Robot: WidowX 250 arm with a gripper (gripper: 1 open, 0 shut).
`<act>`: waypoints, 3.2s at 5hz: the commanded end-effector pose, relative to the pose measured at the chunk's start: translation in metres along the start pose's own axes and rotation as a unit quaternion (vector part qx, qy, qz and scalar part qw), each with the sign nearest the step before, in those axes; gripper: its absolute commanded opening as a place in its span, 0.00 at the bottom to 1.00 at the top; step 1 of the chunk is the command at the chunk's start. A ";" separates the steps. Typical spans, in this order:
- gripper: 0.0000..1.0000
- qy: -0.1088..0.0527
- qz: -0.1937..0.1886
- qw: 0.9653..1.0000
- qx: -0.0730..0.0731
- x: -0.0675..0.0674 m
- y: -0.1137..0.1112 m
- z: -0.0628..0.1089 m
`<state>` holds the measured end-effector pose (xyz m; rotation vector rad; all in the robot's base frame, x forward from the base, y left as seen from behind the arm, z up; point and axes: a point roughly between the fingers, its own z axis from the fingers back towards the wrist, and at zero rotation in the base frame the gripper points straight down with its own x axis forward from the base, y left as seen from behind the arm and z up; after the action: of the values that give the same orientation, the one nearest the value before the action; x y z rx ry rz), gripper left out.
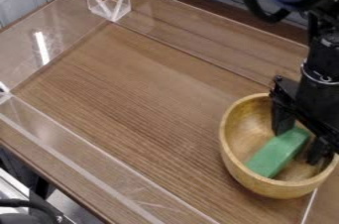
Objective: Remove the green block from inside the brown bowl and put it on the table
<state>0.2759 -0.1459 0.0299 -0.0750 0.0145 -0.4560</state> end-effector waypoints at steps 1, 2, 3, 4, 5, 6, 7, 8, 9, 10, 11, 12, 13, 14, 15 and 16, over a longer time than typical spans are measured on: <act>1.00 0.026 -0.008 1.000 -0.005 -0.010 -0.001 -0.021; 0.00 0.028 -0.006 1.000 -0.009 -0.011 -0.002 -0.019; 0.00 0.031 -0.004 0.999 -0.015 -0.012 -0.003 -0.016; 0.00 0.034 0.006 0.999 -0.018 -0.015 -0.004 -0.008; 0.00 0.038 0.016 0.999 -0.022 -0.017 -0.004 0.001; 0.00 0.043 0.021 0.999 -0.025 -0.019 -0.003 0.005; 0.00 0.048 0.028 0.998 -0.026 -0.021 -0.003 0.012; 0.00 0.052 0.035 0.998 -0.028 -0.023 -0.002 0.020; 0.00 0.054 0.043 0.997 -0.029 -0.024 -0.001 0.028; 0.00 0.054 0.051 0.997 -0.029 -0.025 0.003 0.041; 0.00 0.043 0.069 0.996 -0.020 -0.024 0.013 0.070; 0.00 0.028 0.108 0.994 -0.006 -0.022 0.033 0.116; 0.00 0.009 0.146 0.989 0.009 -0.024 0.071 0.158; 0.00 0.000 0.178 0.984 0.017 -0.033 0.098 0.173; 0.00 0.001 0.177 0.984 0.015 -0.035 0.082 0.156; 0.00 0.002 0.164 0.986 0.012 -0.034 0.055 0.141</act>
<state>0.2727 -0.0720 0.1464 -0.0344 0.0989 -0.1274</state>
